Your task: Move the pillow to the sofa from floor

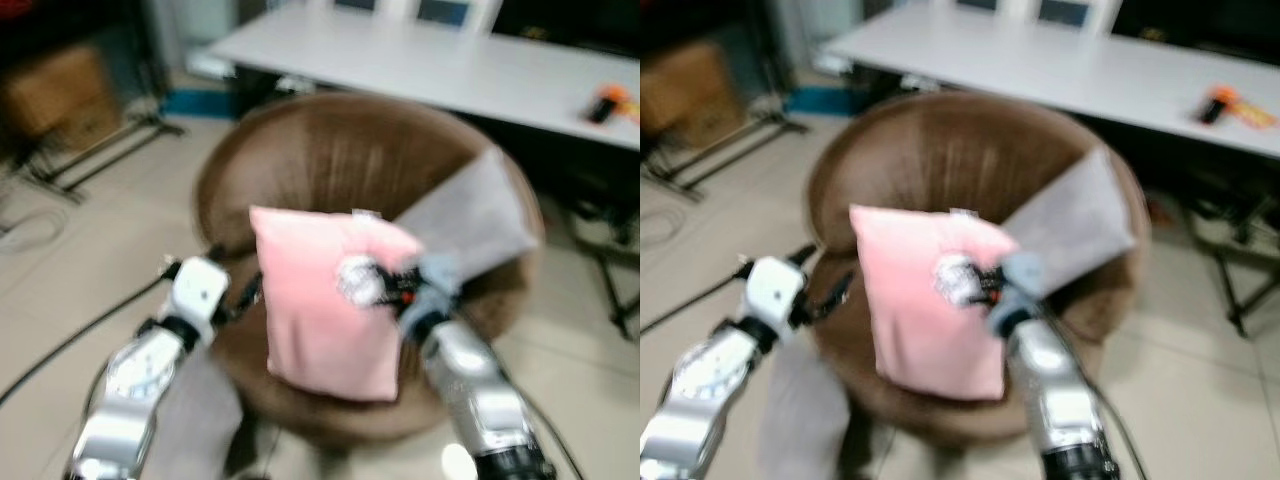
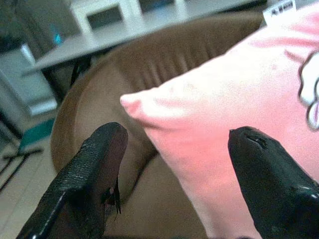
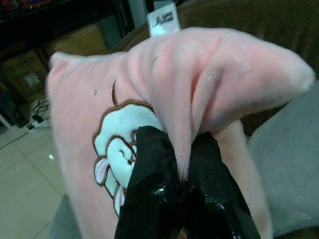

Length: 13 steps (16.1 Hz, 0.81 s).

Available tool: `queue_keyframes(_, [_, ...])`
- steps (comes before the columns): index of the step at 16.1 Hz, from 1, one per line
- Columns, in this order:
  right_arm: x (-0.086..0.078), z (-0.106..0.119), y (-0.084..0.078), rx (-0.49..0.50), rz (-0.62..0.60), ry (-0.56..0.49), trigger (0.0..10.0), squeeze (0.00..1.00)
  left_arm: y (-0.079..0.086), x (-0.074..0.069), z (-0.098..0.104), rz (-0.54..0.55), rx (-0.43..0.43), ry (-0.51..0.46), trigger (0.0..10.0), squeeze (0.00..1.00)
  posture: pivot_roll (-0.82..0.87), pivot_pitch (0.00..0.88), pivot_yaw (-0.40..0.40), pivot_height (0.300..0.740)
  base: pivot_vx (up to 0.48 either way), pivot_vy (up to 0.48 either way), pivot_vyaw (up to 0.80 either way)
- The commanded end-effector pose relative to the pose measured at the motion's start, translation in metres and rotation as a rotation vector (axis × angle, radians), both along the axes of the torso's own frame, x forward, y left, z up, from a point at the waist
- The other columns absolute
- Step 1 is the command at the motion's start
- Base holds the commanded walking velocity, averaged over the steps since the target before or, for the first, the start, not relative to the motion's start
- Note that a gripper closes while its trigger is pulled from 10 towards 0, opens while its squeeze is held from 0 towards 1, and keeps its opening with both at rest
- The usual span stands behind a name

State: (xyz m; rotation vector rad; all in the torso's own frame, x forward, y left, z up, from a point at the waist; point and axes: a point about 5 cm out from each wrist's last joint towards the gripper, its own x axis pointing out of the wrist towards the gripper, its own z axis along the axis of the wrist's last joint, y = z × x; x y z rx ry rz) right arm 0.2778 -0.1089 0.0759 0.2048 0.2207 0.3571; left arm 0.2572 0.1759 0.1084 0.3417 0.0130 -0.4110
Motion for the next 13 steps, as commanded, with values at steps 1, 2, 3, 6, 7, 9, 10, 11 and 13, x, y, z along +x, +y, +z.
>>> queue_keyframes(1, [0.001, 0.006, -0.018, -0.011, -0.064, -0.036, 10.0, 0.0, -0.009, 0.0, 0.001, -0.034, -0.003, -0.004, 10.0, 0.39, 0.07, 0.0, -0.024, 0.74, 0.405, 0.0, 0.0])
queue_keyframes(2, [0.001, 0.006, -0.019, -0.014, -0.067, -0.037, 10.0, 0.0, -0.01, 0.0, 0.001, -0.036, -0.002, -0.002, 10.0, 0.39, 0.07, 0.0, -0.024, 0.74, 0.398, 0.0, 0.0])
queue_keyframes(3, [0.0, 0.006, -0.02, -0.017, -0.068, -0.037, 10.0, 0.0, -0.011, 0.001, 0.001, -0.039, 0.0, -0.001, 10.0, 0.39, 0.07, 0.0, -0.02, 0.74, 0.394, 0.0, 0.0])
queue_keyframes(6, [0.0, 0.006, -0.019, -0.019, -0.047, -0.043, 10.0, 0.0, -0.015, 0.0, 0.001, -0.073, -0.018, -0.008, 10.0, 0.38, 0.06, 0.0, -0.021, 0.74, 0.242, 0.0, 0.0])
queue_keyframes(7, [-0.001, 0.007, -0.018, -0.022, -0.022, -0.048, 10.0, 0.0, -0.017, 0.0, 0.0, -0.084, -0.003, -0.001, 10.0, 0.36, 0.07, 0.0, -0.025, 0.74, 0.0, 0.0, 0.0])
queue_keyframes(9, [0.0, 0.007, -0.014, -0.043, 0.041, -0.054, 10.0, 0.0, -0.016, 0.006, -0.003, -0.102, 0.062, -0.016, 10.0, 0.25, 0.07, 0.0, -0.03, 0.74, 0.0, 0.0, 0.0])
queue_keyframes(10, [0.0, 0.008, -0.012, -0.046, 0.063, -0.058, 10.0, 0.0, -0.016, 0.011, -0.005, -0.112, 0.063, -0.003, 10.0, 0.0, 0.07, 0.0, -0.037, 0.74, 0.0, 0.0, 0.0])
queue_keyframes(11, [0.003, 0.009, -0.007, -0.053, 0.112, -0.067, 10.0, 0.0, -0.016, 0.022, -0.006, -0.128, 0.062, -0.013, 10.0, 0.0, 0.07, 0.0, -0.045, 0.74, 0.0, 0.0, 0.0])
queue_keyframes(13, [0.007, 0.01, -0.003, -0.084, 0.161, -0.078, 10.0, 0.0, -0.018, 0.041, -0.001, -0.167, 0.028, -0.013, 10.0, 0.0, 0.07, 0.0, -0.05, 0.74, 0.0, 0.0, 0.0])
